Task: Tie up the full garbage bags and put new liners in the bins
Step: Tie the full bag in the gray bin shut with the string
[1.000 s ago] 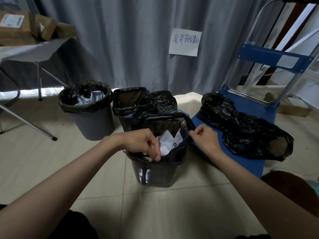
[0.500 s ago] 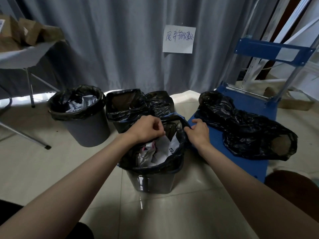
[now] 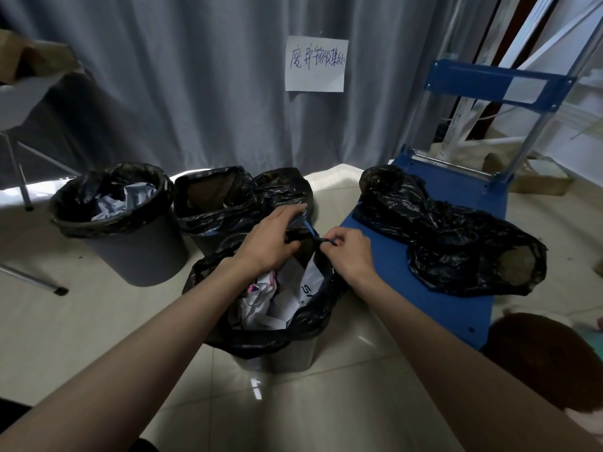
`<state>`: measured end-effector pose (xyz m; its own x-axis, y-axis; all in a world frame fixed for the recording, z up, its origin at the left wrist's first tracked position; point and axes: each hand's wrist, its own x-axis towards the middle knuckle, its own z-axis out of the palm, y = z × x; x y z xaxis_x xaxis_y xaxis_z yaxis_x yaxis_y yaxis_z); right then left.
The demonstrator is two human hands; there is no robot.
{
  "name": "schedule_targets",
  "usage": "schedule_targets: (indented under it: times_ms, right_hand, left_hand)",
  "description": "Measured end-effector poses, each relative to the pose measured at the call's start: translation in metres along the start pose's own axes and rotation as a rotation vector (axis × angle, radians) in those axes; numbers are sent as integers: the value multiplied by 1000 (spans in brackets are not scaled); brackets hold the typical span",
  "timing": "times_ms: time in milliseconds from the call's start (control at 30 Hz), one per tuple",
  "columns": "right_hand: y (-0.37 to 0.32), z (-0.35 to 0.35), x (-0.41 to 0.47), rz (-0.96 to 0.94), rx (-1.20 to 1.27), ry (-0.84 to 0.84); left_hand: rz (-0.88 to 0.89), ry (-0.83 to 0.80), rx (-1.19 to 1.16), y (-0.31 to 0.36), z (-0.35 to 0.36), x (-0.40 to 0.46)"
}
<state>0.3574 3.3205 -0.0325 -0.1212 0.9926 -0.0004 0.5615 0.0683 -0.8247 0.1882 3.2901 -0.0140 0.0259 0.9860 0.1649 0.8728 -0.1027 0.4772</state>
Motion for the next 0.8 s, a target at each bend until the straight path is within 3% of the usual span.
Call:
schedule_targets:
  times_ms: [133, 400, 567, 800]
  right_hand:
    - [3, 0, -3, -44, -69, -48]
    - [7, -3, -8, -115, -74, -64]
    - [9, -2, -6, -186, -53, -11]
    - [19, -4, -5, -41, -153, -33]
  left_hand:
    - [48, -1, 57, 7, 3, -1]
    - [-34, 48, 104, 11, -1, -6]
    - [-53, 98, 1, 11, -7, -5]
    - [-50, 301, -285, 17, -25, -4]
